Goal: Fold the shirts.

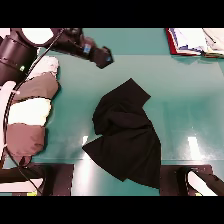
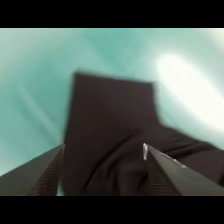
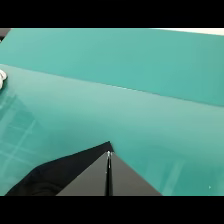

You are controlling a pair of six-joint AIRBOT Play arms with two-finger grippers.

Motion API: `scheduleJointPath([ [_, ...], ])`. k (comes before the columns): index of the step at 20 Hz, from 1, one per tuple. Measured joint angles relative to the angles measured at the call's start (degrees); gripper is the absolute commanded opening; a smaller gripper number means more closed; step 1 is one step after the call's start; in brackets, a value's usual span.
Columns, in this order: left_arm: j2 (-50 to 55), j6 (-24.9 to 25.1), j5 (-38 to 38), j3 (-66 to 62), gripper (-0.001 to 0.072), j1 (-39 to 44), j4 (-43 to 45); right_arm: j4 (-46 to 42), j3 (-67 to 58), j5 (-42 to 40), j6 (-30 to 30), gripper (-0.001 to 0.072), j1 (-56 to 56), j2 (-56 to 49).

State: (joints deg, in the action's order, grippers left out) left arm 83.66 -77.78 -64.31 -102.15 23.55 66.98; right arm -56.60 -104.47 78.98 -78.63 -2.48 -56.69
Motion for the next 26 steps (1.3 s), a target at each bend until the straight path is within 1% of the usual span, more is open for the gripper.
scheduleJointPath([
  [3, 3.19, -1.31, -1.09, 7.23, 0.0588, -4.59, -3.30, 0.02, 0.00, 1.03, -0.17, 0.0016, 0.00, -0.83],
  [6, 7.54, -0.90, 0.31, 13.64, 0.0587, -6.54, -6.23, 0.04, 0.00, 2.75, -0.76, 0.0016, 0.00, -2.56],
  [10, 13.99, 0.81, 1.60, 17.07, 0.0587, -7.28, -10.64, 0.04, 0.00, 4.94, -1.27, 0.0016, 0.00, -5.44],
  [14, 17.49, 1.70, 2.19, 18.05, 0.0585, -6.27, -12.46, 0.09, 0.00, 5.99, -1.77, 0.0016, 0.00, -8.02],
  [15, 17.90, 2.03, 2.21, 18.14, 0.0465, -5.60, -12.83, 0.07, 0.00, 6.16, -1.84, 0.0015, 0.00, -8.52],
  [16, 18.21, 2.29, 2.19, 18.21, 0.0272, -4.98, -12.96, 0.09, 0.00, 6.23, -1.88, 0.0016, 0.00, -8.98],
  [17, 18.45, 2.49, 2.19, 18.25, 0.0108, -4.57, -13.07, 0.07, 0.00, 6.34, -1.99, 0.0016, 0.00, -9.33],
  [18, 18.56, 2.64, 2.21, 18.27, 0.0024, -4.44, -13.09, 0.07, 0.00, 6.38, -2.03, 0.0016, 0.00, -9.64],
  [20, 18.78, 2.73, 2.05, 17.81, 0.0023, -4.42, -13.11, -0.13, 0.00, 6.64, -2.08, 0.0016, 0.00, -9.97],
  [23, 18.49, 2.19, -0.24, 12.87, 0.0022, -6.93, -13.25, -0.37, 1.70, 7.39, -2.16, 0.0016, 0.00, -9.90],
  [26, 15.93, 1.73, -2.23, 4.76, 0.0022, -11.65, -13.31, -2.38, 8.96, 7.67, -2.19, 0.0016, 0.22, -8.28],
])
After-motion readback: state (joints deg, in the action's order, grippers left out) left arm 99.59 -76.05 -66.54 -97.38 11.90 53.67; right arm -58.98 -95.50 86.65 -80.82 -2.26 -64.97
